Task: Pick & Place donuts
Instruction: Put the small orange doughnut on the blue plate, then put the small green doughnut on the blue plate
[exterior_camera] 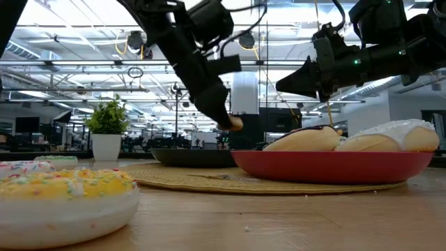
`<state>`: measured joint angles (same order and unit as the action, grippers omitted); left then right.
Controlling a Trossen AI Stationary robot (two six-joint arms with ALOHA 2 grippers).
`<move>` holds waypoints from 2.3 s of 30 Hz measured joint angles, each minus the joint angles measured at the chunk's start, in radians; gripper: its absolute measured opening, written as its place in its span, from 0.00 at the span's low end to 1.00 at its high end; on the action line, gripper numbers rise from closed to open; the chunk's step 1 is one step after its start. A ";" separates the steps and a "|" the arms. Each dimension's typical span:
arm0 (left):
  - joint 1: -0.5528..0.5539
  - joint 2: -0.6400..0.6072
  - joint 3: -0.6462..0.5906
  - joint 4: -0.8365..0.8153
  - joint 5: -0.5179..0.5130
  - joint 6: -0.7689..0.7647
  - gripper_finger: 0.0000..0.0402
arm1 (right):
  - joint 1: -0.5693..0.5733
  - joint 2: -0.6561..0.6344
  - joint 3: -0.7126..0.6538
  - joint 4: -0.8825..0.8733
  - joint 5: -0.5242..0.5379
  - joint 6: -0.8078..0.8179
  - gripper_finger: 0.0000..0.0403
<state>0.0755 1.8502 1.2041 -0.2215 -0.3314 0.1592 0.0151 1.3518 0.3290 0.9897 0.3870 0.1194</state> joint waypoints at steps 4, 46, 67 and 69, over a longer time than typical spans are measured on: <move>0.037 0.019 0.000 -0.015 0.017 -0.054 0.27 | 0.000 0.000 0.000 0.000 0.000 0.000 0.14; 0.116 0.076 0.000 -0.051 0.159 -0.211 0.27 | 0.000 0.000 0.000 -0.001 0.000 0.000 0.14; 0.116 0.075 0.000 -0.058 0.134 -0.235 0.68 | 0.000 0.000 0.000 -0.001 0.000 0.000 0.14; 0.116 0.071 0.000 -0.059 0.118 -0.232 0.72 | 0.000 0.000 0.000 0.000 0.000 0.000 0.14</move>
<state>0.1913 1.9213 1.2045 -0.2810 -0.2137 -0.0723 0.0147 1.3521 0.3290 0.9893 0.3874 0.1192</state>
